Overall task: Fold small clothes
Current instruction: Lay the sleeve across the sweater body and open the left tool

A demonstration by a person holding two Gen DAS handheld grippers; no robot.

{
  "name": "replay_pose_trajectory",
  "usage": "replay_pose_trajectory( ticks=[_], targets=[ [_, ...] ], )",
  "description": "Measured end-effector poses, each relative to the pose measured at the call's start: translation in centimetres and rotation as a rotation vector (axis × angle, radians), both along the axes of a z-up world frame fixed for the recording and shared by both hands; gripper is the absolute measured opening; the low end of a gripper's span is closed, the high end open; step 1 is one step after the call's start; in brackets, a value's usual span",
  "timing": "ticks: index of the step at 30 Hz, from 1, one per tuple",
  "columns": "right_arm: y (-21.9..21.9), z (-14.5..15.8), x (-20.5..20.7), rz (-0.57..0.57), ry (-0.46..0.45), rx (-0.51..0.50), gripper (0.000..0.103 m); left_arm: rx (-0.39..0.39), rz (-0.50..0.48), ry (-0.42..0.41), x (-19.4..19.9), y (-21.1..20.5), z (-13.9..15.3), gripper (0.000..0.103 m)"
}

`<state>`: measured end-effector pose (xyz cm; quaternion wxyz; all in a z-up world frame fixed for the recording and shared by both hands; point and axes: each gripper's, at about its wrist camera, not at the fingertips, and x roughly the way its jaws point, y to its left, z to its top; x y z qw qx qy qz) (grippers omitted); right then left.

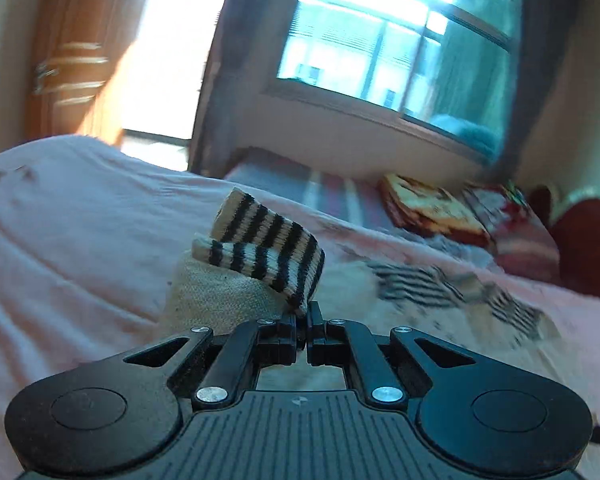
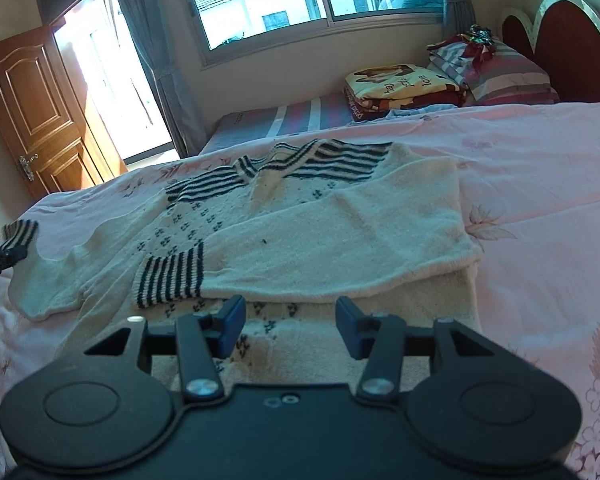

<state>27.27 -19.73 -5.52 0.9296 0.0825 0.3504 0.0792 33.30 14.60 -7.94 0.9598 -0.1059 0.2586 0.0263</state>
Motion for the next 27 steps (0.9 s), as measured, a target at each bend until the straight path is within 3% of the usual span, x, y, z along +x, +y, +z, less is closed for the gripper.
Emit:
replay_pose_trajectory(
  ticks=[4,6,8,9,10,12,13,14,17,20,24,27],
  targets=[
    [-1.2,0.3,0.0,-0.025,-0.009,0.014,0.049,0.130,-0.211,0.104,2.9,-9.8,-2.3,0.004],
    [-1.8,0.4,0.2,-0.042,-0.012,0.035,0.049,0.198,-0.308,0.213,4.1,-13.6,-4.1,0.004],
    [-2.4,0.5,0.6,-0.057,-0.011,0.073,0.049,0.351,-0.321,0.173,2.3,-17.7,-4.1,0.005],
    [-2.5,0.5,0.8,-0.058,-0.011,0.099,0.049,0.375,-0.318,0.173,2.1,-18.2,-3.8,0.005],
    [-2.5,0.5,1.0,-0.058,-0.010,0.122,0.049,0.372,-0.322,0.170,1.9,-18.1,-3.5,0.011],
    [-2.1,0.4,1.6,-0.042,-0.006,0.185,0.049,0.297,-0.341,0.144,1.0,-16.4,-2.1,0.038],
    [-1.8,0.3,1.8,-0.030,-0.002,0.214,0.049,0.269,-0.316,0.122,-0.2,-15.6,-1.1,0.061],
    [-1.2,0.1,2.2,-0.014,0.004,0.253,0.049,0.256,-0.294,0.097,-1.1,-14.6,-0.6,0.067],
    [1.0,-0.8,3.4,0.045,0.038,0.308,0.049,0.238,-0.213,0.051,-4.3,-10.7,0.3,0.067],
    [3.3,-2.2,4.6,0.093,0.080,0.298,0.049,0.239,-0.124,0.081,-5.7,-7.0,-0.9,0.067],
    [4.8,-2.9,5.0,0.049,0.105,0.221,0.048,0.231,-0.063,0.130,-5.7,-3.9,-2.8,0.067],
    [4.2,-2.9,4.6,0.019,0.092,0.233,0.048,0.209,-0.057,0.150,-5.2,-2.8,-3.9,0.067]
  ],
)
